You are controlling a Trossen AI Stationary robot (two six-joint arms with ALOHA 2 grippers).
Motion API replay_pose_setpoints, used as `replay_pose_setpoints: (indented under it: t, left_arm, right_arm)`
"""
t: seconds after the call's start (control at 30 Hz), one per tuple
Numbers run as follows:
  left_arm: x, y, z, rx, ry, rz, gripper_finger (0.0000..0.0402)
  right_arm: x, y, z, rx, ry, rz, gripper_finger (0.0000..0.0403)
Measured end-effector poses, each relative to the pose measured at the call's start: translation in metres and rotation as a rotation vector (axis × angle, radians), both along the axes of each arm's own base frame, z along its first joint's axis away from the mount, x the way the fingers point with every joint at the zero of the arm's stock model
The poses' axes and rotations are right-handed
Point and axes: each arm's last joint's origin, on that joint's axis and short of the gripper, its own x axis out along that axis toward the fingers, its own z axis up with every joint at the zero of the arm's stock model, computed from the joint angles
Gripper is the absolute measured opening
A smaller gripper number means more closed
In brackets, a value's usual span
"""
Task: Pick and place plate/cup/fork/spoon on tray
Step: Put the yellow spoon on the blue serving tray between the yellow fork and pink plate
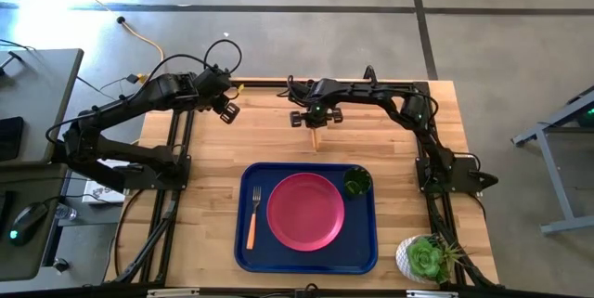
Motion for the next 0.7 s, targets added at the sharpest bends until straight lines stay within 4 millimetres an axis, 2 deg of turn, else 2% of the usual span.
replay_pose_setpoints:
  t: [0.6,0.7]
  left_arm:
    - [0.0000,0.0000,0.0000,0.001,0.001,-0.001,0.0106]
    - [0.0000,0.0000,0.0000,0.000,0.001,-0.001,0.0106]
  right_arm:
    - [0.0006,0.0060,-0.0002,0.050,-0.001,0.017,0.0016]
    - [0.0004,0.0061,-0.0050,0.063,0.015,0.022,0.0016]
